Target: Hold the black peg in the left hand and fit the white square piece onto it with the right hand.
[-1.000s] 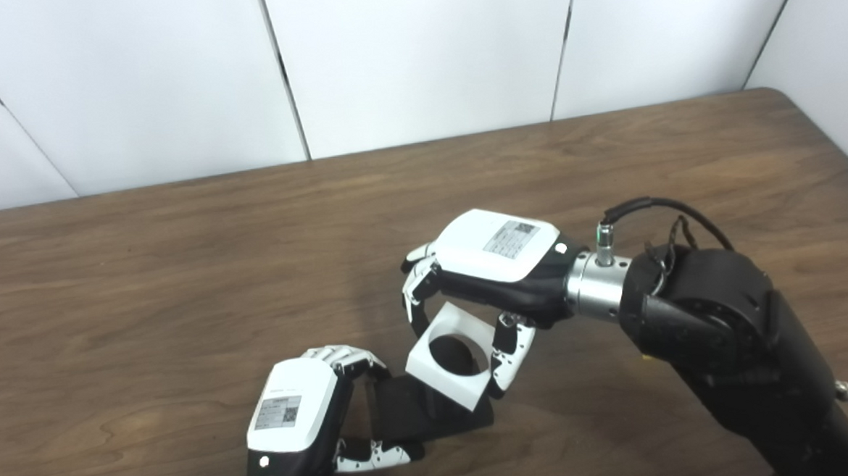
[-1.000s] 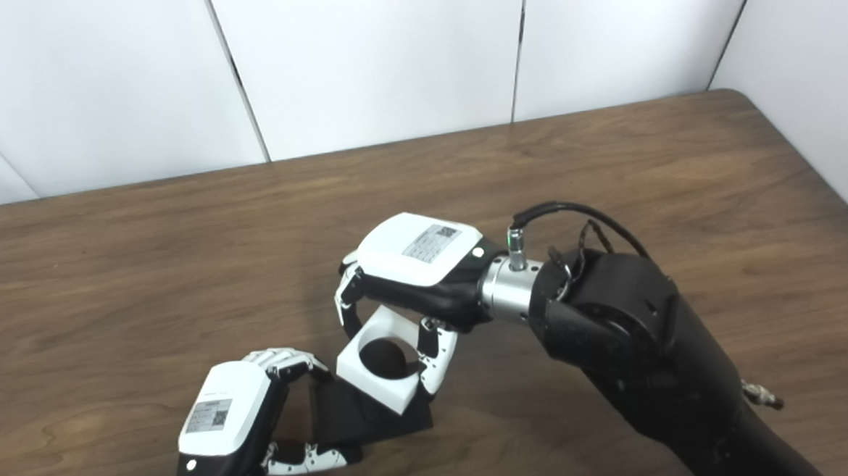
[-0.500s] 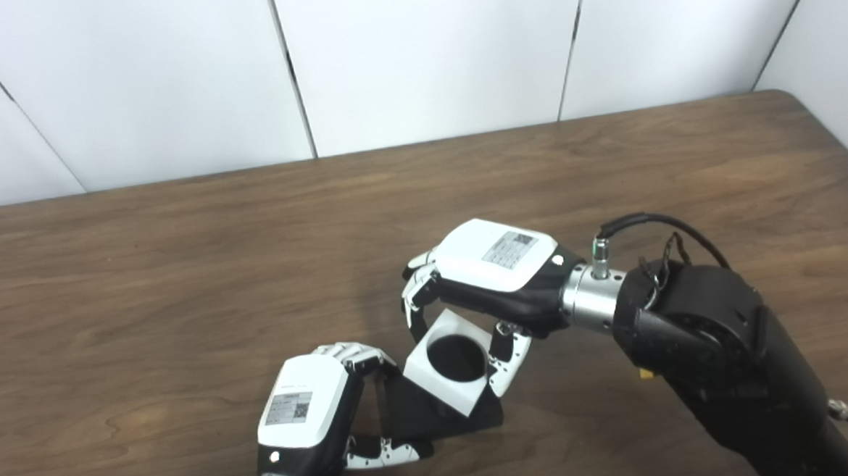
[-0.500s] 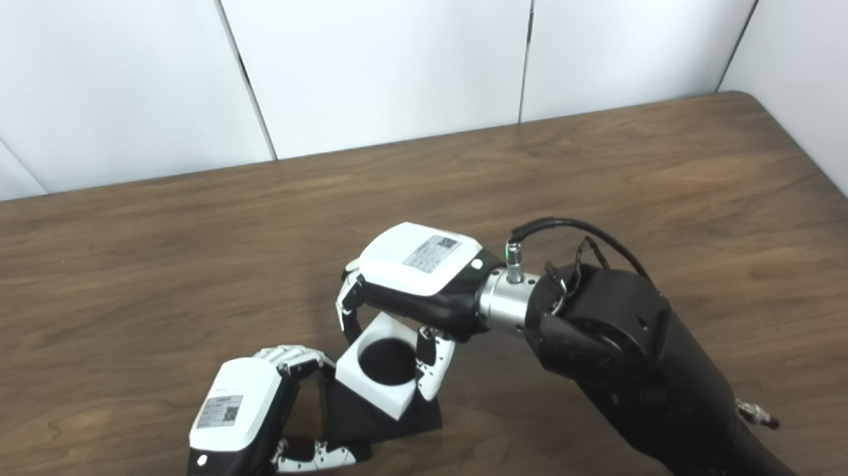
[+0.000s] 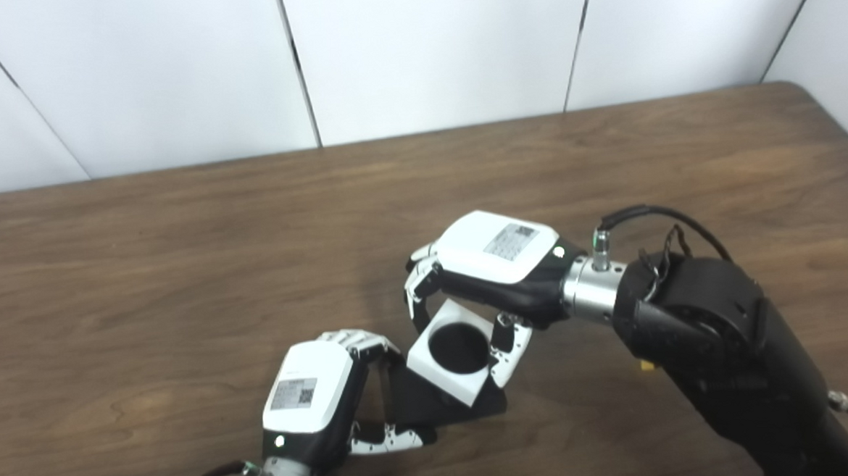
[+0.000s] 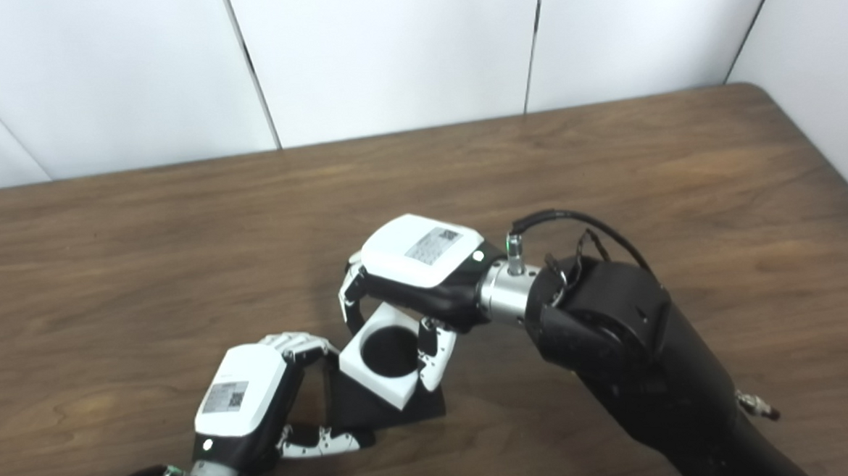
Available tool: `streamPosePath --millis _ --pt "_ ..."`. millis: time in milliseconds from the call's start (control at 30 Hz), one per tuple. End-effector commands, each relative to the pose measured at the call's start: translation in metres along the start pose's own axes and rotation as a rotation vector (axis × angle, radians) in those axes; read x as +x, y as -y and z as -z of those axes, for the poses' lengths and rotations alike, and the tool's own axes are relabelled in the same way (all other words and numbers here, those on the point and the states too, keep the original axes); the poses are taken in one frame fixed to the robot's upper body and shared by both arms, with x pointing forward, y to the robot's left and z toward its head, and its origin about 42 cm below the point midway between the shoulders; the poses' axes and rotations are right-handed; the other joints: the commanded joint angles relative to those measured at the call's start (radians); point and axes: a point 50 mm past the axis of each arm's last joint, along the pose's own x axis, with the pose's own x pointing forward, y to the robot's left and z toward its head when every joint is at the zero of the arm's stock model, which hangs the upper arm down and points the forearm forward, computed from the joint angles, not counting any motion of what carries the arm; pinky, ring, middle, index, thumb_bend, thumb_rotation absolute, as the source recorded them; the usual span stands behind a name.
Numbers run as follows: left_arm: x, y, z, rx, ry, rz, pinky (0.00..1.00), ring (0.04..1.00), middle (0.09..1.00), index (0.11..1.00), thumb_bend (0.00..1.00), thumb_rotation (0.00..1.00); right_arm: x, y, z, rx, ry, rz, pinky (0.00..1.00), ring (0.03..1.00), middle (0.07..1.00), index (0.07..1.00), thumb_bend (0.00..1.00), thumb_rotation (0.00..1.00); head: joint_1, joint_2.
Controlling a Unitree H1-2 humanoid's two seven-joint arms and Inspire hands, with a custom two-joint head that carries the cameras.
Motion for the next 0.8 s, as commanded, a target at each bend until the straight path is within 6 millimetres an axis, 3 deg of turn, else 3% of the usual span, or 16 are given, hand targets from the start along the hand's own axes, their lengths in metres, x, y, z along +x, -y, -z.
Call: streamPosePath --millis 0,67,167,767 --pt "0.0020 0.0041 -0.0055 0.009 0.015 0.027 0.77 0.755 0.699 0.487 0.52 0.05 -0.0005 0.0131 -0.0021 -0.054 0.003 0.019 0.87 0.891 0.777 0.559 0.73 0.18 0.002 0.001" --pt "0.0021 0.0043 -0.0056 0.009 0.013 0.027 0.76 0.755 0.699 0.487 0.52 0.05 -0.0005 0.0134 -0.0014 -0.062 -0.005 -0.007 0.88 0.907 0.797 0.634 0.90 0.25 0.003 0.001" --pt "0.0023 0.0043 -0.0056 0.008 0.012 0.024 0.77 0.756 0.699 0.487 0.52 0.05 -0.0008 0.0136 -0.0009 -0.064 -0.012 -0.027 0.88 0.920 0.811 0.670 0.99 0.34 0.003 0.001" --pt "0.0030 0.0038 -0.0025 0.020 -0.010 0.038 0.77 0.755 0.698 0.492 0.52 0.06 -0.0069 0.0197 0.0028 -0.060 -0.052 -0.016 0.89 0.937 0.823 0.690 1.00 0.44 0.001 -0.005"
